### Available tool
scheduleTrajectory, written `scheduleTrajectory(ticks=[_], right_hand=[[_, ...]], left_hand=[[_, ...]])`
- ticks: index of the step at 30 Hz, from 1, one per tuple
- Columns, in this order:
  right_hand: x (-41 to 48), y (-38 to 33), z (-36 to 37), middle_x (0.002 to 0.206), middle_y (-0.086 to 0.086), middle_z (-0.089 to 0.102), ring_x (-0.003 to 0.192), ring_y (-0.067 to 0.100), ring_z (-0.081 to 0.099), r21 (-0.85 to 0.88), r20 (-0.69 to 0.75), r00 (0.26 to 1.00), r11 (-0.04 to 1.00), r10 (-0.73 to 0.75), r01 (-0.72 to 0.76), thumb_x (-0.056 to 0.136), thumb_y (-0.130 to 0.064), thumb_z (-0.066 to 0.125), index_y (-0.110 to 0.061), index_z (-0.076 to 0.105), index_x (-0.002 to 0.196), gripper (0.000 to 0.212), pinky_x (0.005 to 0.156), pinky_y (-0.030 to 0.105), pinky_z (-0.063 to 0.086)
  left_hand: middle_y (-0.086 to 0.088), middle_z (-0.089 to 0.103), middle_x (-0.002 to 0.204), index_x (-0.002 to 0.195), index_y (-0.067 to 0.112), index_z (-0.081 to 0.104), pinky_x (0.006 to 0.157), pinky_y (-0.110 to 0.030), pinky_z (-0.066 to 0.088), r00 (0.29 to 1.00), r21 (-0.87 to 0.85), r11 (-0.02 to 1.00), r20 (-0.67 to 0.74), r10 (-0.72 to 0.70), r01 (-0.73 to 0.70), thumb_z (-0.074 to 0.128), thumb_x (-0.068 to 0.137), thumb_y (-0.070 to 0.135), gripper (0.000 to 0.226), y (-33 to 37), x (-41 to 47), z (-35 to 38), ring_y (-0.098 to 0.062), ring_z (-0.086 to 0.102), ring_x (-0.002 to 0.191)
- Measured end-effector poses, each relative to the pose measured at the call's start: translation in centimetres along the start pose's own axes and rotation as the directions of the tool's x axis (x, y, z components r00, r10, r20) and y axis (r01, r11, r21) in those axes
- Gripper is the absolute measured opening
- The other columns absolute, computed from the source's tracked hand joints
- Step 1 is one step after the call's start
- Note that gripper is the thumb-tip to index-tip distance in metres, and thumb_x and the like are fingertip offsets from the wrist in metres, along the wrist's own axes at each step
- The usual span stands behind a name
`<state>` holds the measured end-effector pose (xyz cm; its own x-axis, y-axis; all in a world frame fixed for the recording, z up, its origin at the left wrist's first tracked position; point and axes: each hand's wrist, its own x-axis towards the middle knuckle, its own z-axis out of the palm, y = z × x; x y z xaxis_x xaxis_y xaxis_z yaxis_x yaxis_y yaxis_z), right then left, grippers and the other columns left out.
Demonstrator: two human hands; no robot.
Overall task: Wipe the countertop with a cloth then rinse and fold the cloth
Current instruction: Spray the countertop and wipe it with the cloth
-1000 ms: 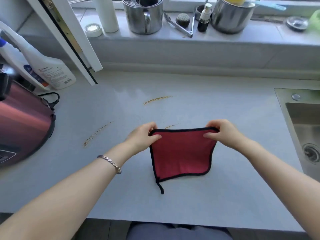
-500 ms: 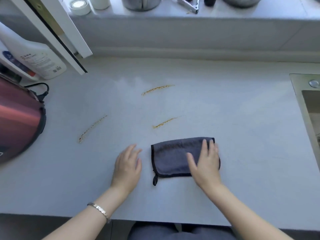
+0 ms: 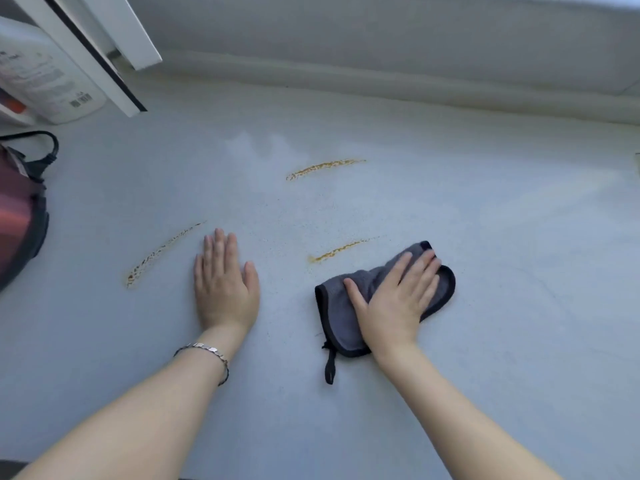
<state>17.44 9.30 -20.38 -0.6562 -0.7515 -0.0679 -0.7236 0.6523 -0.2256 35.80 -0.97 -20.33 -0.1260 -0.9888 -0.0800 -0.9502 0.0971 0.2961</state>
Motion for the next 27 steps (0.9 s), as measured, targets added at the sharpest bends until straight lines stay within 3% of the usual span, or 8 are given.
scheduleTrajectory(ticks=[6, 11, 15, 18, 22, 24, 25, 27], right_hand=[[-1.9, -0.7, 0.6, 0.139, 0.039, 0.031, 0.132, 0.046, 0.03, -0.061, 0.04, 0.997, 0.996, 0.068, -0.066, 0.079, -0.065, 0.028, 0.014, 0.03, 0.131, 0.094, 0.107, 0.045, 0.01], [5.6, 0.1, 0.5, 0.141, 0.03, 0.036, 0.132, 0.041, 0.035, 0.024, -0.017, 0.982, 0.981, -0.19, 0.19, 0.087, -0.02, 0.031, 0.009, 0.038, 0.13, 0.052, 0.109, 0.043, 0.026], [12.2, -1.7, -0.5, 0.152, 0.018, 0.02, 0.142, 0.028, 0.016, 0.197, 0.001, 0.99, 0.971, -0.139, 0.136, 0.085, 0.007, 0.032, 0.001, 0.03, 0.137, 0.052, 0.115, 0.035, 0.013], [9.3, -4.5, 0.6, 0.142, 0.024, 0.038, 0.133, 0.033, 0.035, 0.325, -0.042, 0.971, 0.916, -0.234, 0.235, 0.076, 0.013, 0.037, 0.004, 0.048, 0.124, 0.051, 0.108, 0.034, 0.022], [-0.1, -2.2, 1.2, 0.128, 0.02, 0.053, 0.123, 0.024, 0.041, 0.358, -0.026, 0.669, 0.618, -0.743, 0.7, 0.079, 0.006, 0.036, -0.003, 0.051, 0.116, 0.042, 0.101, 0.034, 0.034], [2.6, 0.1, 0.2, 0.128, 0.015, 0.052, 0.123, 0.022, 0.043, 0.395, 0.04, 0.459, 0.436, -0.888, 0.808, 0.089, 0.002, 0.03, -0.006, 0.051, 0.117, 0.036, 0.105, 0.028, 0.032], [4.8, 0.4, -0.2, 0.126, 0.015, 0.054, 0.121, 0.022, 0.045, 0.412, 0.041, 0.442, 0.418, -0.896, 0.81, 0.09, 0.0, 0.031, -0.008, 0.052, 0.115, 0.034, 0.107, 0.025, 0.03], [10.2, -0.7, -1.0, 0.117, 0.012, 0.063, 0.114, 0.02, 0.051, 0.479, 0.012, 0.706, 0.624, -0.708, 0.618, 0.085, -0.001, 0.038, -0.014, 0.059, 0.109, 0.035, 0.107, 0.025, 0.03]], left_hand=[[-0.015, 0.037, 0.146, 0.135, 0.004, 0.041, 0.111, -0.036, 0.011, 0.998, -0.018, 1.0, -0.058, 0.02, -0.021, 0.024, 0.084, 0.034, 0.061, -0.3, 0.3, 0.3, -0.029, 0.03, 0.137], [-0.017, 0.043, 0.142, 0.131, 0.002, 0.045, 0.108, -0.035, 0.013, 0.996, -0.021, 0.999, -0.08, 0.026, -0.028, 0.03, 0.084, 0.031, 0.057, -0.3, 0.4, 0.4, -0.032, 0.038, 0.132], [-0.019, 0.046, 0.138, 0.128, 0.001, 0.048, 0.106, -0.036, 0.015, 0.995, -0.012, 0.999, -0.098, 0.034, -0.035, 0.033, 0.083, 0.029, 0.056, -0.2, 0.4, 0.3, -0.033, 0.042, 0.129], [-0.018, 0.046, 0.139, 0.128, 0.001, 0.048, 0.107, -0.036, 0.015, 0.996, -0.006, 1.0, -0.088, 0.027, -0.028, 0.033, 0.082, 0.029, 0.056, -0.2, 0.5, 0.3, -0.032, 0.041, 0.129], [-0.018, 0.047, 0.139, 0.128, 0.002, 0.048, 0.107, -0.036, 0.015, 0.997, 0.003, 1.0, -0.072, 0.027, -0.027, 0.032, 0.082, 0.03, 0.056, -0.2, 0.4, 0.2, -0.032, 0.042, 0.129], [-0.017, 0.047, 0.139, 0.128, 0.002, 0.048, 0.107, -0.036, 0.015, 0.996, 0.002, 1.0, -0.084, 0.027, -0.027, 0.033, 0.082, 0.03, 0.056, -0.2, 0.5, 0.3, -0.031, 0.042, 0.129], [-0.017, 0.047, 0.139, 0.128, 0.002, 0.048, 0.107, -0.036, 0.016, 0.996, -0.001, 1.0, -0.089, 0.025, -0.025, 0.033, 0.082, 0.03, 0.056, -0.3, 0.5, 0.3, -0.03, 0.042, 0.129], [-0.017, 0.047, 0.139, 0.128, 0.003, 0.048, 0.107, -0.036, 0.016, 0.995, -0.006, 1.0, -0.096, 0.024, -0.024, 0.034, 0.081, 0.03, 0.057, -0.4, 0.7, 0.5, -0.03, 0.042, 0.129]])
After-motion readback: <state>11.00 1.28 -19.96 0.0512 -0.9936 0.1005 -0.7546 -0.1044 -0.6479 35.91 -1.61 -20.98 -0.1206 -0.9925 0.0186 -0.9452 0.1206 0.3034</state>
